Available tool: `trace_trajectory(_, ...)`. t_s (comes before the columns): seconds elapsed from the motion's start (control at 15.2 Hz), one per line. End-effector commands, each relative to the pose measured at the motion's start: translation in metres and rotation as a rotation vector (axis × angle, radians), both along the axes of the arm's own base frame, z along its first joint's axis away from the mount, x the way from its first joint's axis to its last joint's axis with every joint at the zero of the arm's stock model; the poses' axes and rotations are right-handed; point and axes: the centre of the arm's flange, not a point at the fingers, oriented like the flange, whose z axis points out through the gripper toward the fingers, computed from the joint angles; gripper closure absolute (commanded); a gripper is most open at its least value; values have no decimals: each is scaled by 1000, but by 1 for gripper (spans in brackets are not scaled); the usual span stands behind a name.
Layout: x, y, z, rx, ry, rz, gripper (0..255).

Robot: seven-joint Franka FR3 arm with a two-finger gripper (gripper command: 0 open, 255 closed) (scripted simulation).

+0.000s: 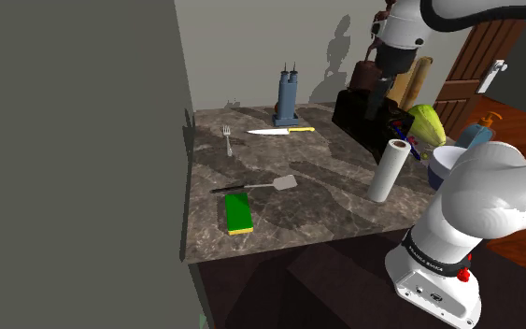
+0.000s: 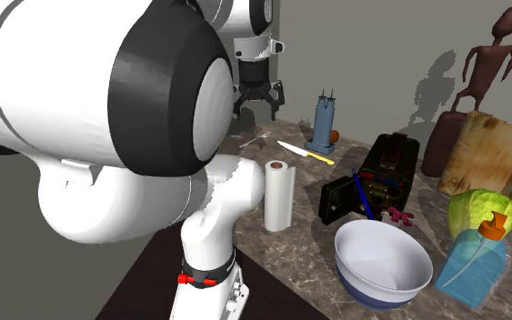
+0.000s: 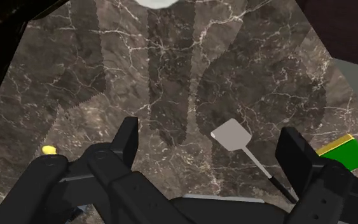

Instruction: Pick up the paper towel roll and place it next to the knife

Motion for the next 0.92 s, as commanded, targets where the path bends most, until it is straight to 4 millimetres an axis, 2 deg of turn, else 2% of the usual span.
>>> trace_trajectory(0.0, -14, -10, -20, -1, 18, 68, 0)
trace_trajectory(0.4, -47, -55, -71, -4, 70, 253, 0)
trace_trajectory(0.86, -48, -58, -104, -4, 72, 259, 0)
